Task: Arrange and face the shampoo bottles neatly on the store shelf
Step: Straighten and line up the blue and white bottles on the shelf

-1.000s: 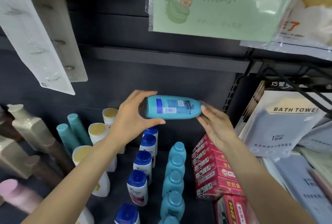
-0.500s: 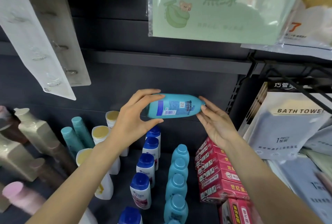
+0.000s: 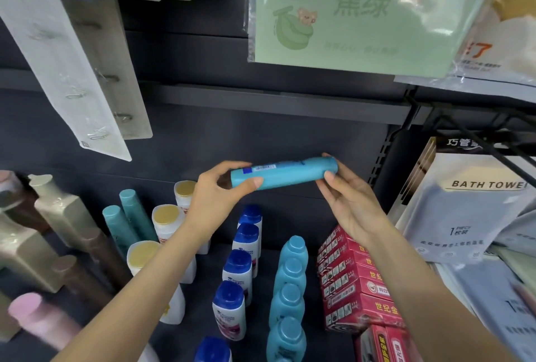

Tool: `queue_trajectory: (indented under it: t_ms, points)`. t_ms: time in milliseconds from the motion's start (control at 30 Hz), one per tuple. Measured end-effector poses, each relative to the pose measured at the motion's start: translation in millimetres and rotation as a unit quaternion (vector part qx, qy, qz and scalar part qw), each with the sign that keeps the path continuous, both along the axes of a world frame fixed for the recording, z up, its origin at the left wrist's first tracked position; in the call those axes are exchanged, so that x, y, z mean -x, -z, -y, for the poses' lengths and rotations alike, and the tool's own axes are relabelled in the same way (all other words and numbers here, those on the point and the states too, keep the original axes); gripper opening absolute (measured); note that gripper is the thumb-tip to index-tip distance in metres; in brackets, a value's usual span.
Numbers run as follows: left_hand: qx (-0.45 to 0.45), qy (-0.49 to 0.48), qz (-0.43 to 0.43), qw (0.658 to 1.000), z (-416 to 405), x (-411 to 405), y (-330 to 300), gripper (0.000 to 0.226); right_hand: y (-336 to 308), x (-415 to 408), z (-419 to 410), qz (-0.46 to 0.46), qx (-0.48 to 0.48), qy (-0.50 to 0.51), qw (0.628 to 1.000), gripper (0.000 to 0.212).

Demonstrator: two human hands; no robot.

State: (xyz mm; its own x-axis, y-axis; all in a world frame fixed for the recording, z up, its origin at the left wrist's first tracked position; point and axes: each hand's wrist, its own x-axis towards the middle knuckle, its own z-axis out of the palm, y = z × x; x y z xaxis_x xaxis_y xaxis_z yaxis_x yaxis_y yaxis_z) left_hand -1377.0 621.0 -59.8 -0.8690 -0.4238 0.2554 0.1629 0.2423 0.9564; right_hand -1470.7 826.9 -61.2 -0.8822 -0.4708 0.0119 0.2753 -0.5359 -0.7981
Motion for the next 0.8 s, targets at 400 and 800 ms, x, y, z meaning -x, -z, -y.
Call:
queue_trajectory:
  t_ms: [400,800]
  points:
    - [-0.127,-0.001,0.207,0.970,-2.8,11.8,6.0,0.037,-6.5,-7.1,8.7,-0.063,-0.123,0.088,0.987,0.022]
    - [0.062,0.024,0.208,0.976,3.6,29.7,34.5,0.020,-21.3,0.8,14.8,-0.231,-0.321,0.184,0.900,0.018]
